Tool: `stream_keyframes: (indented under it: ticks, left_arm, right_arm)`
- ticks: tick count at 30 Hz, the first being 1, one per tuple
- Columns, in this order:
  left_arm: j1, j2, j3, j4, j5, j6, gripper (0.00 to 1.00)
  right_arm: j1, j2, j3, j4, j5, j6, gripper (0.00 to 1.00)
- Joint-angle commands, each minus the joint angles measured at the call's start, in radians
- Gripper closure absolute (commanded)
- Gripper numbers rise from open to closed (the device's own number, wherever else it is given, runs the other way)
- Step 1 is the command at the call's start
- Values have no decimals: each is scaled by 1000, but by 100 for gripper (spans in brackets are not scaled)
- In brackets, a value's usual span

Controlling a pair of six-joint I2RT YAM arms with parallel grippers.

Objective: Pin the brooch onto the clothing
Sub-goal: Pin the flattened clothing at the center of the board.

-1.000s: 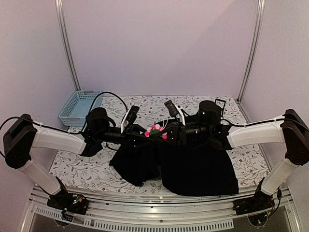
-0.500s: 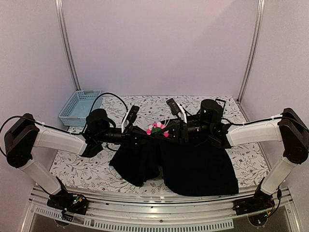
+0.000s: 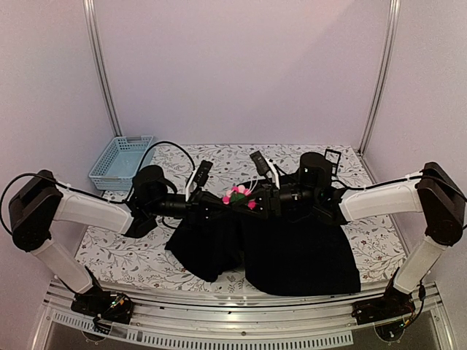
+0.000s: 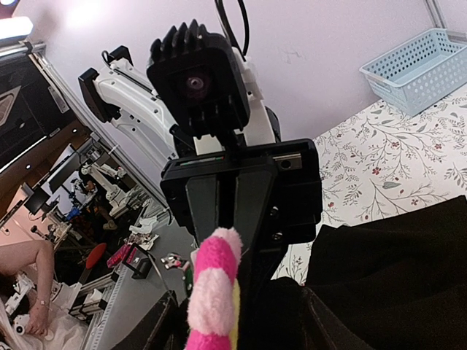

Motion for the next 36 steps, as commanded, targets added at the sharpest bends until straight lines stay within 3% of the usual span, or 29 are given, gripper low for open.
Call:
stream_keyframes:
  ticks: [1,6,9,19,23,26,36]
  left_arm:
    - [-8,13,22,29,-13,-17,100]
    - [-6,-3,40,-23,-46,-51,100]
    - [-5,-11,58,-82,-50,-64,100]
    - [-5,-10,91,-207,-75,-30,100]
    - [-8,1,101,-195,-66,-30,100]
    - [-12,8,107,-186,-52,-16,100]
    - [-22,16,144,-225,0,75,100]
  right_arm:
    - [1,10,29,-3,87,-11,42]
    - [36,-14,9,-60,208,-68,39]
    - [37,-28,-21,-40,257,-60,43]
    - [11,-73,-47,-61,312,-31,44]
    - [3,-83,-50,-79,314,-32,49]
    - [-3,-71,-54,-65,294,-21,58]
    - [-49,-28,-39,-105,215,15,68]
